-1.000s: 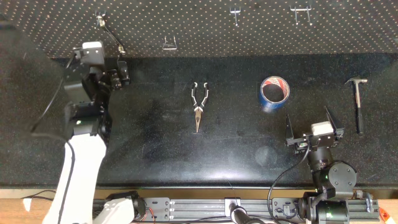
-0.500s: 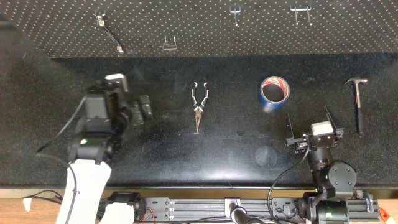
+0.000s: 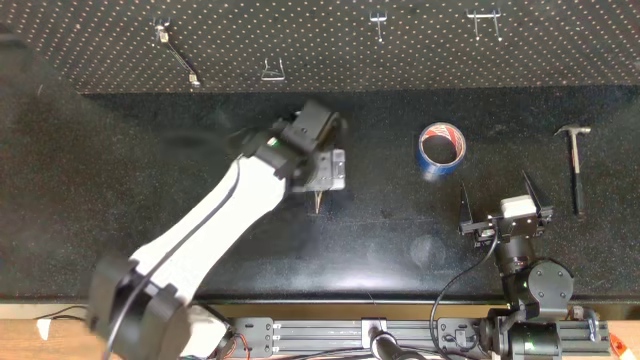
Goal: Place Tools Onto Pegboard
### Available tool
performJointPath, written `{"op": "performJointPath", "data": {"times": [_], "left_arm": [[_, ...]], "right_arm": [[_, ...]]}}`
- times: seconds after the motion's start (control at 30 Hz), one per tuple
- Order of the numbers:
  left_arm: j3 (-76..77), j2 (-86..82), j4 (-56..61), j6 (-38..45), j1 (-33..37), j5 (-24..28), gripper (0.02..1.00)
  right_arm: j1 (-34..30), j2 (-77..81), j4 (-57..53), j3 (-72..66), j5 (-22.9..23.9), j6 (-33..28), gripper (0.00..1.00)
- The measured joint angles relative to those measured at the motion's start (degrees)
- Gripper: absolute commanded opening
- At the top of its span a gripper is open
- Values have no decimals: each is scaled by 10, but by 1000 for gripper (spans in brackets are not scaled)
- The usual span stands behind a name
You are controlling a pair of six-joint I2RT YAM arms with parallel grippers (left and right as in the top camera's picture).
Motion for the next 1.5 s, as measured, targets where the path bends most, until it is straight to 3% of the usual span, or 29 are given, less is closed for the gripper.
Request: {"op": "performJointPath", "data": {"times": [0.27,0.43,1.5], "left_arm": [[89,117,28,53,27,-6,996],[89,121,31,53,50,-7,996],[90,181,72,18,37,19,996]], "right_arm": [[0,0,0,0,0,0,976],[0,0,0,0,0,0,976],[0,0,0,0,0,0,976]]}}
